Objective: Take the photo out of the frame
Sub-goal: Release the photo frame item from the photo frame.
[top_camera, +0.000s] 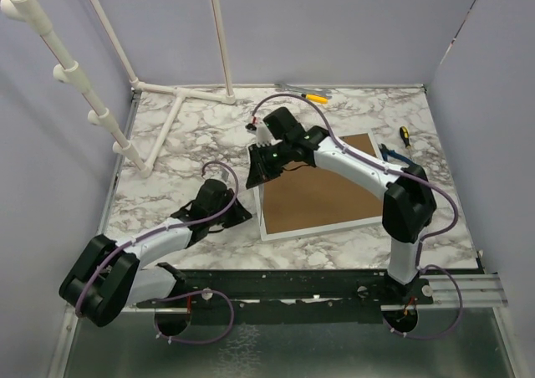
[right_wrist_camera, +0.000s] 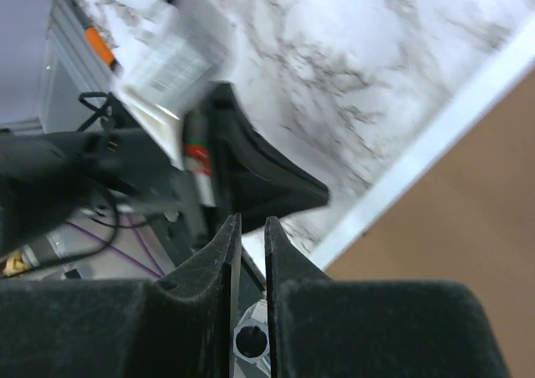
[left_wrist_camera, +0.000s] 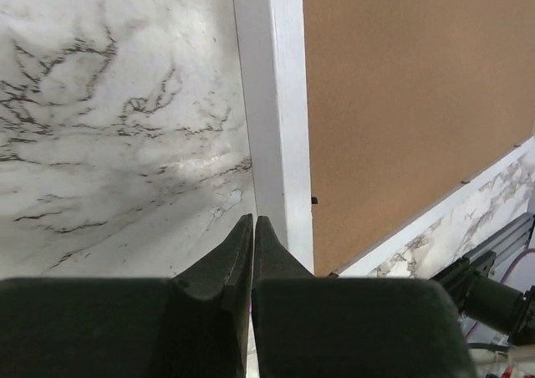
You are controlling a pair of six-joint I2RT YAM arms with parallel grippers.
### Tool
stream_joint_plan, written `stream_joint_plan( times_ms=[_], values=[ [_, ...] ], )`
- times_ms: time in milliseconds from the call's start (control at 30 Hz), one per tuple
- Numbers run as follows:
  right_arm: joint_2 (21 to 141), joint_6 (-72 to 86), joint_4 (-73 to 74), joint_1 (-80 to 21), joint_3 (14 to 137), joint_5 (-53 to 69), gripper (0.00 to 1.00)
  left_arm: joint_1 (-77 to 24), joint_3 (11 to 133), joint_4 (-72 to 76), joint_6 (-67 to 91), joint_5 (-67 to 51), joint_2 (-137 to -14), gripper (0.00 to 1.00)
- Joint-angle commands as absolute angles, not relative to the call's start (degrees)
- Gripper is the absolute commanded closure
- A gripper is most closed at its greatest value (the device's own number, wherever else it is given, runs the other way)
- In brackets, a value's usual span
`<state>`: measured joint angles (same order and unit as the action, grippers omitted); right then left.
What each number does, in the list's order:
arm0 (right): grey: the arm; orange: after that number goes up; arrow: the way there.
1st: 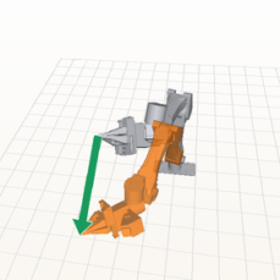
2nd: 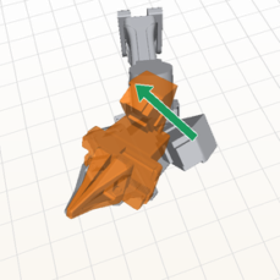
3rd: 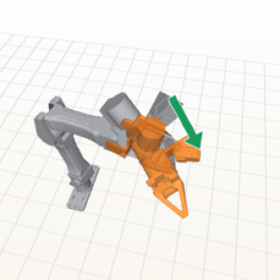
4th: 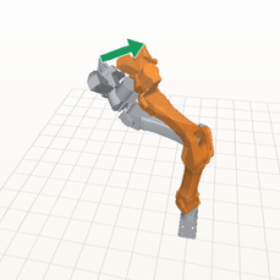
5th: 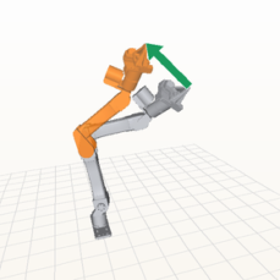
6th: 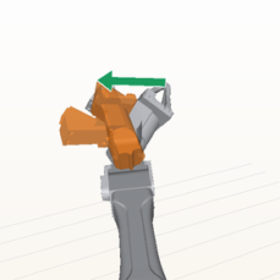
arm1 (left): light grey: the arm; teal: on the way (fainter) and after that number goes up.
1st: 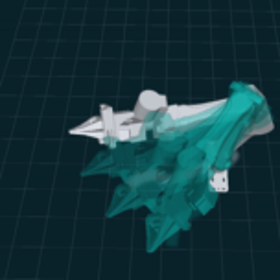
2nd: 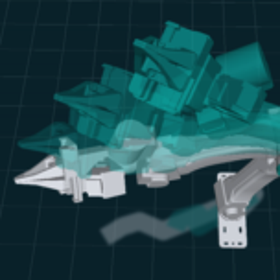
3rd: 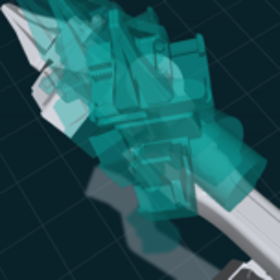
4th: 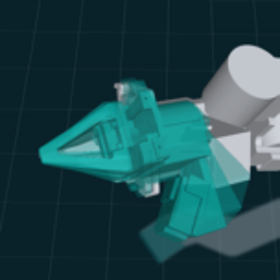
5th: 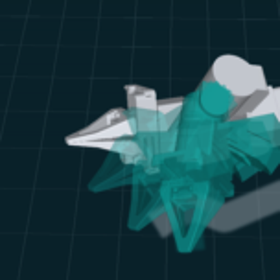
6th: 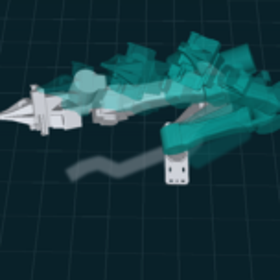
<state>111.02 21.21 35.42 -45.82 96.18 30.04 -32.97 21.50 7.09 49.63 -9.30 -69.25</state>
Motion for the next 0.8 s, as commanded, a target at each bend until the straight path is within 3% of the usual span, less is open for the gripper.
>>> stream_joint_plan(
  times_ms=[0, 133, 200, 333, 400, 567, 767],
  values=[
    [104.39, 22.17, 28.37, -41.28, 87.89, 28.04, 0.99, -30.45, 21.66, 1.7, 48.69, -4.74, -64.69, 0.97],
    [101.08, 23.3, 23.5, -39.39, 81.35, 26.03, 0.99, -29.52, 22.15, 1.69, 47.5, -5.32, -60.77, 0.94],
    [100.09, 24.55, 22.28, -38.56, 79.68, 24.66, 0.99, -29.53, 22.48, 3.67, 45.97, -7.91, -58.49, 0.86],
    [98.02, 27.52, 18.5, -37.71, 76.74, 21.78, 0.99, -30.42, 21.71, 12.17, 44.24, -15.93, -53.89, 0.49],
    [97.3, 28.44, 16.87, -37.71, 76.03, 22.01, 0.99, -31.77, 21.3, 15.76, 43.94, -17.25, -51.67, 0.36],
    [97.1, 30.64, 15.16, -37.71, 76.35, 25.27, 0.99, -35.16, 21.77, 19.42, 40.94, -16.24, -50.12, 0.3],
    [96.24, 33.39, 13.64, -37.71, 75.83, 28.25, 0.99, -39.24, 24.81, 21.17, 36.32, -14.52, -55.98, 0.33]
  ],
)
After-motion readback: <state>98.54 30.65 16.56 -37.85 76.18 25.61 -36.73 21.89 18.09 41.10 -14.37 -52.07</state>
